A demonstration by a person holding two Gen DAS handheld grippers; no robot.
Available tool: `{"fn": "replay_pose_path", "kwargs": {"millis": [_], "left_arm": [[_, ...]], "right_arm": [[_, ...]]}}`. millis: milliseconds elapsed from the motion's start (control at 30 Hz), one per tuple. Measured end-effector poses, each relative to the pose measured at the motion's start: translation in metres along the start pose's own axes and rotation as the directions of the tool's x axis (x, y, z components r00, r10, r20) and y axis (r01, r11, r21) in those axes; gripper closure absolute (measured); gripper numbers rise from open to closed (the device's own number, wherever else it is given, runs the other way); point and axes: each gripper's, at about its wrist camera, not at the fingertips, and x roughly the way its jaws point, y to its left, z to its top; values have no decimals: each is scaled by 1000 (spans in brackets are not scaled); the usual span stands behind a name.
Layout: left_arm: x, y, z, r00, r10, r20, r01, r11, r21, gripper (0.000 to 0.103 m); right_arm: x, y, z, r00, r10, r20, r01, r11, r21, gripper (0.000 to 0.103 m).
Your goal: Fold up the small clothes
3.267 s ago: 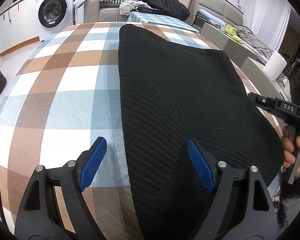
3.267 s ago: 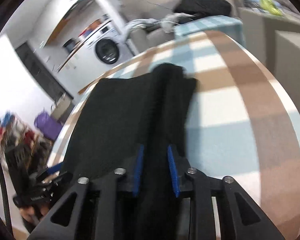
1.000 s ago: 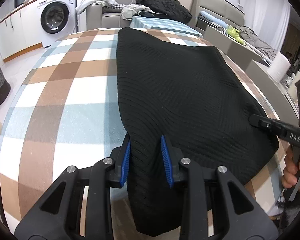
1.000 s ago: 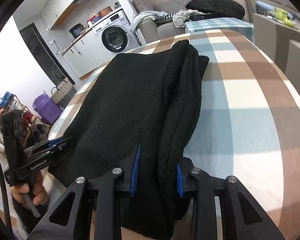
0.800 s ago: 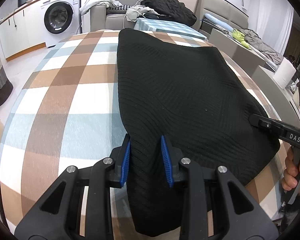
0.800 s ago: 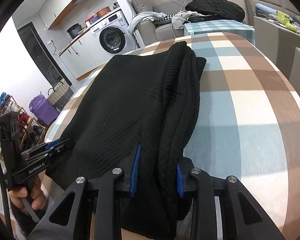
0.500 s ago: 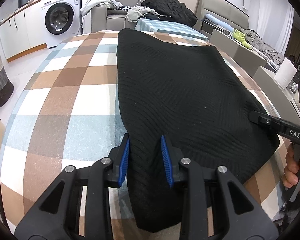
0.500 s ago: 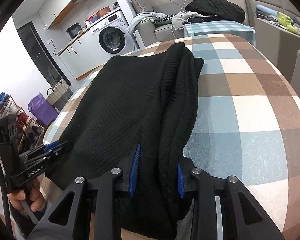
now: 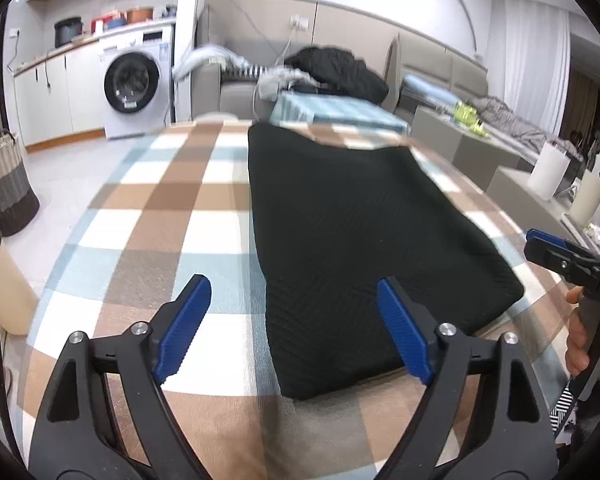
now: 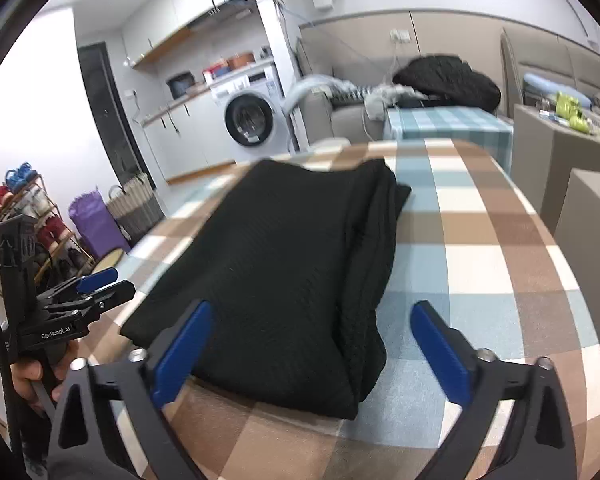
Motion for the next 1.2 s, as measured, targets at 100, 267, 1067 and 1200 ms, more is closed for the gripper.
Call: {"fn": "replay_pose_path", "kwargs": {"millis": [100,267,1067,1200], "left_arm": [[-17,-3,-4,999,6,48,-7,1000,6,0],[-39,-11,-13,995,4,97,-5,1000,16,0],[-50,-19,-43,991,-40,129,40,999,3,0],[-51,-22,-44,991,-19,135,16,1000,20,0]], "right_arm": [[-14,4,-4,998,10,56,-9,1000,-24,0],[-27,10,-15,994,32,108,-28,999,-43,0],[-29,19,-44,988,71,135,-57,993,-105,0],[-28,19,-45,988,74,135,-60,992,-110,0]]}}
